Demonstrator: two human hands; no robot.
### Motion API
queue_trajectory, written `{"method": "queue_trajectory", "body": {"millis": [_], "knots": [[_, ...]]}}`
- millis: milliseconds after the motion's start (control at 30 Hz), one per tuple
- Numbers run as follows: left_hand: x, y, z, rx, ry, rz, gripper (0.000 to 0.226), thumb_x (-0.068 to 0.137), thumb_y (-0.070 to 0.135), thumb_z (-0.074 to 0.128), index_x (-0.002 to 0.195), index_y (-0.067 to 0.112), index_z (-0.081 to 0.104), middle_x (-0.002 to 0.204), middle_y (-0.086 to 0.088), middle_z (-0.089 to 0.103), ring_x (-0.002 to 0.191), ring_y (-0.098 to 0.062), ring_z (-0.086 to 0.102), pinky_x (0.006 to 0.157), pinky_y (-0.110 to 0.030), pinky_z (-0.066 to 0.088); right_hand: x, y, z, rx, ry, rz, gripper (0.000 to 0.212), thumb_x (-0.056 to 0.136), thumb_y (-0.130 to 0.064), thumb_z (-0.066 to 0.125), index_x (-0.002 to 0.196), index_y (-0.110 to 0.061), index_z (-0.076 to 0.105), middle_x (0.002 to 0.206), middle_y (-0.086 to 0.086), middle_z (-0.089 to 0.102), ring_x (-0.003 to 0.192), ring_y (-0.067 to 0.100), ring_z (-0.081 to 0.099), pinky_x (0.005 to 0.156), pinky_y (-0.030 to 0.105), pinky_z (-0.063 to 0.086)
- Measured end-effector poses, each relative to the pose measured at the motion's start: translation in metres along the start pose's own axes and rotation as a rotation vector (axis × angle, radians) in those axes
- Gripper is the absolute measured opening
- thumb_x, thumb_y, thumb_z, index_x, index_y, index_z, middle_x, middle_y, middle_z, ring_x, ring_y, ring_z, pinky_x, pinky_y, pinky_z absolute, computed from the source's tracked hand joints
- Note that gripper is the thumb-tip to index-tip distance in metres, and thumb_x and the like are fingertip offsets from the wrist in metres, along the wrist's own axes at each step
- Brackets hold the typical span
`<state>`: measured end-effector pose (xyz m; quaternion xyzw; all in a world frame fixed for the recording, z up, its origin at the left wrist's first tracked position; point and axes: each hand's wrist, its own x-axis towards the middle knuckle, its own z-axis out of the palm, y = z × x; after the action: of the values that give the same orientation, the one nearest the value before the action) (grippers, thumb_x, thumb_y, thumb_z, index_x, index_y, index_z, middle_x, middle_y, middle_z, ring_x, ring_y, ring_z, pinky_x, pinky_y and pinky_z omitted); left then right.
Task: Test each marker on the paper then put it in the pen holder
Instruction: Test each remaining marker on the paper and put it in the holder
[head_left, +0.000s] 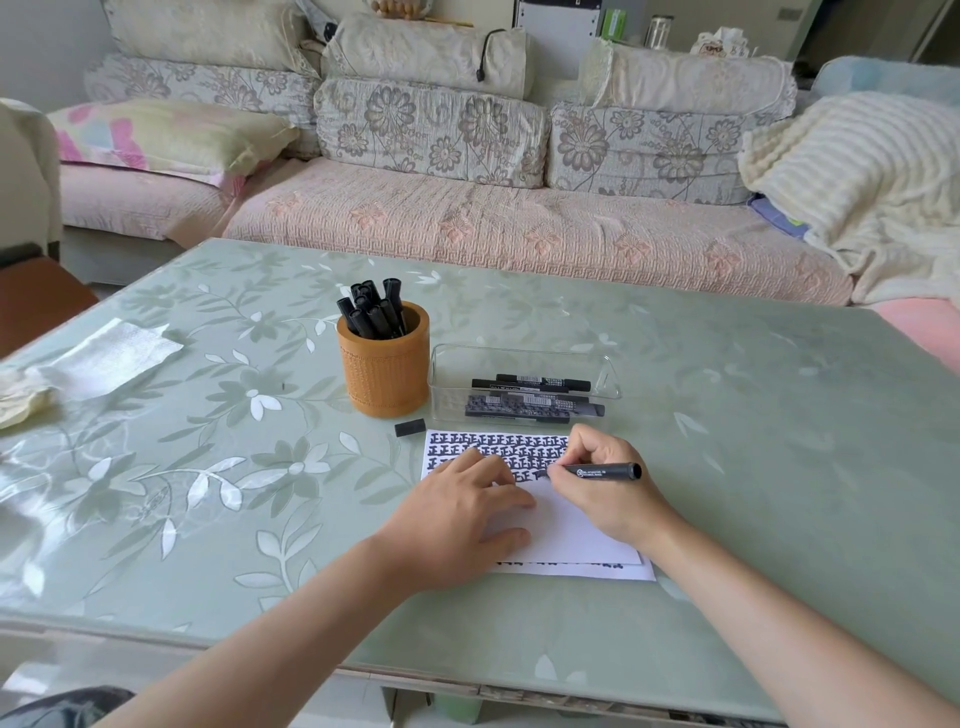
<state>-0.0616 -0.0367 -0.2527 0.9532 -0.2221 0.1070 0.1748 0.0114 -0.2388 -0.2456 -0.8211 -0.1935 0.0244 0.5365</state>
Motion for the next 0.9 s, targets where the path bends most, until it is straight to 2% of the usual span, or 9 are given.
{"method": "queue_trajectory", "body": {"millis": [100, 333, 600, 733, 900], "knots": [[0.0002, -0.0001, 0.0002, 0.000, -0.001, 0.000, 0.037, 0.087, 0.056, 0.050, 0.116, 0.037, 0.062, 0.106, 0.011, 0.052, 0.097, -0.012, 0.044, 0.078, -0.023, 0.034, -0.0003, 0.0014, 0.0005, -0.027, -0.035, -0.009, 0.029, 0.081, -0.007, 0.069, 0.065, -0.015, 0.046, 0.060, -0.003, 0.051, 0.055, 0.011, 0.040, 0.051, 0.025, 0.033], [0.0003, -0.0013, 0.0006, -0.002, 0.004, 0.006, 0.037, 0.087, 0.055, 0.051, 0.116, 0.036, 0.062, 0.106, 0.011, 0.052, 0.097, -0.012, 0.044, 0.077, -0.023, 0.034, 0.0007, 0.0028, -0.0005, -0.003, -0.042, -0.014, 0.027, 0.078, -0.002, 0.070, 0.065, -0.009, 0.047, 0.057, -0.008, 0.048, 0.055, 0.011, 0.040, 0.051, 0.024, 0.032], [0.0015, -0.0024, 0.0010, -0.008, 0.005, 0.014, 0.036, 0.087, 0.055, 0.052, 0.117, 0.037, 0.061, 0.106, 0.012, 0.051, 0.097, -0.012, 0.044, 0.078, -0.023, 0.035, 0.0009, 0.0014, -0.0003, 0.010, -0.046, 0.009, 0.030, 0.079, -0.003, 0.069, 0.062, -0.014, 0.047, 0.056, -0.009, 0.047, 0.054, 0.011, 0.038, 0.050, 0.026, 0.031], [0.0008, -0.0025, 0.0016, -0.008, 0.014, 0.027, 0.036, 0.087, 0.055, 0.052, 0.116, 0.036, 0.062, 0.106, 0.011, 0.052, 0.097, -0.013, 0.044, 0.078, -0.025, 0.037, 0.0013, -0.0005, -0.0009, -0.010, -0.053, -0.002, 0.027, 0.073, -0.008, 0.065, 0.061, -0.018, 0.044, 0.053, -0.013, 0.045, 0.052, 0.010, 0.036, 0.050, 0.025, 0.029], [0.0008, -0.0025, 0.0027, -0.015, 0.027, 0.030, 0.037, 0.087, 0.055, 0.051, 0.116, 0.035, 0.063, 0.106, 0.011, 0.052, 0.097, -0.013, 0.045, 0.078, -0.025, 0.039, 0.0084, -0.0002, -0.0032, 0.074, 0.029, 0.046, 0.021, 0.068, -0.015, 0.062, 0.057, -0.024, 0.047, 0.051, -0.009, 0.045, 0.048, 0.011, 0.037, 0.050, 0.025, 0.028]]}}
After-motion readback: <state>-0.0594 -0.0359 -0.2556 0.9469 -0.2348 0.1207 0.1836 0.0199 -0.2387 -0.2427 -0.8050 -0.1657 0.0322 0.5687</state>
